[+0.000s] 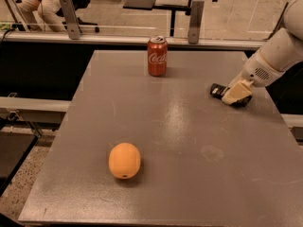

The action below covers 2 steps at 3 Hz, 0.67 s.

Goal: Move rxbar chocolate near orange

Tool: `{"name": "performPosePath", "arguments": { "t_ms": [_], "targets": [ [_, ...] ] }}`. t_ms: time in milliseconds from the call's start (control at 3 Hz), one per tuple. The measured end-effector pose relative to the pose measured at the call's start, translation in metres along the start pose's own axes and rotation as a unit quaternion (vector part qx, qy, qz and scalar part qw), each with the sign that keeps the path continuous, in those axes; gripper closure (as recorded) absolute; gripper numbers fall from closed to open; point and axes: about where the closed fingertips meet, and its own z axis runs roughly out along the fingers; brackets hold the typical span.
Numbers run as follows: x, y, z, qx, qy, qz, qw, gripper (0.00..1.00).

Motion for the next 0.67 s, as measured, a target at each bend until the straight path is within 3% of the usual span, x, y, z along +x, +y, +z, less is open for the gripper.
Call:
{"name": "performPosePath", "arguments": {
  "t_ms": [333, 667],
  "targets": [
    [-0.0016, 0.0001, -0.0035, 0.000, 0.000, 0.000, 1.0000, 0.85],
    [-0.0017, 0.0002, -0.0036, 0.000, 0.000, 0.000, 1.0000, 1.00]
  ]
}}
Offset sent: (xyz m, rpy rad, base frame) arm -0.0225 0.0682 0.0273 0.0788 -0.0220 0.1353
